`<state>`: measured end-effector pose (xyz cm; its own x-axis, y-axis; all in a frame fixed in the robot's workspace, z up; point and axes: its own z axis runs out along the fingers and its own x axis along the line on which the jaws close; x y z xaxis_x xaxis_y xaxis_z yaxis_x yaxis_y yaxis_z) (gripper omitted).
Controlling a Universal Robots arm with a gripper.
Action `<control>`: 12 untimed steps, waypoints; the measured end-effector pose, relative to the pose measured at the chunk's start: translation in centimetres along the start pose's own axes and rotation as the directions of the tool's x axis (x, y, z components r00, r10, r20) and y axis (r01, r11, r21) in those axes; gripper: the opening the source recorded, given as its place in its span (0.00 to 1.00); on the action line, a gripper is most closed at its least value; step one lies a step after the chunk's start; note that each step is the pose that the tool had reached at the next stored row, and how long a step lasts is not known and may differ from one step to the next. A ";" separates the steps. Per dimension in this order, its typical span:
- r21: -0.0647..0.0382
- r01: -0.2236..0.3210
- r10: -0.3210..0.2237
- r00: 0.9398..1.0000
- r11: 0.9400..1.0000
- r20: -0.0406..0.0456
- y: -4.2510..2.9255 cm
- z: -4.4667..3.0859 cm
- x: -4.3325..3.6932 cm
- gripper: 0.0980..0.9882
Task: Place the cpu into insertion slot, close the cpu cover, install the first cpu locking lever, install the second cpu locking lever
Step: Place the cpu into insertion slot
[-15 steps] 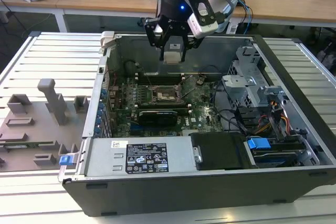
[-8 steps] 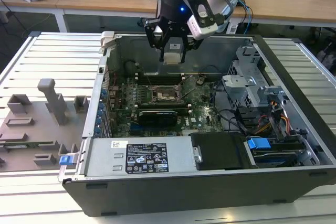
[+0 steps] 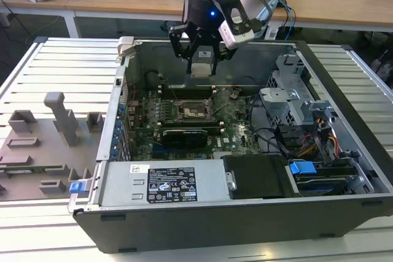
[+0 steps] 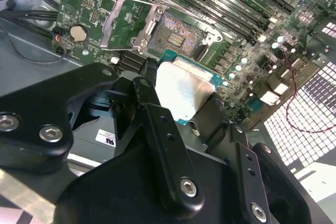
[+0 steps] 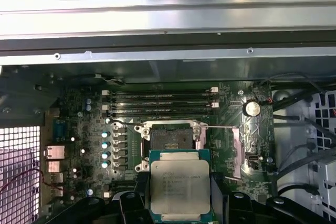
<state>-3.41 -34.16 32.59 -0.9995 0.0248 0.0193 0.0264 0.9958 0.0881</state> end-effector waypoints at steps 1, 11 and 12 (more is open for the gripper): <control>0.000 0.000 0.000 1.000 1.000 0.000 -0.01 0.08 0.00 0.50; 0.000 0.000 0.000 1.000 1.000 0.000 -0.10 1.12 -0.02 0.50; 0.000 0.000 0.000 1.000 1.000 0.000 -0.10 1.20 -0.02 0.50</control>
<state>-3.41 -34.15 31.38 -0.9995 0.0248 0.0193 0.0264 0.9958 0.0881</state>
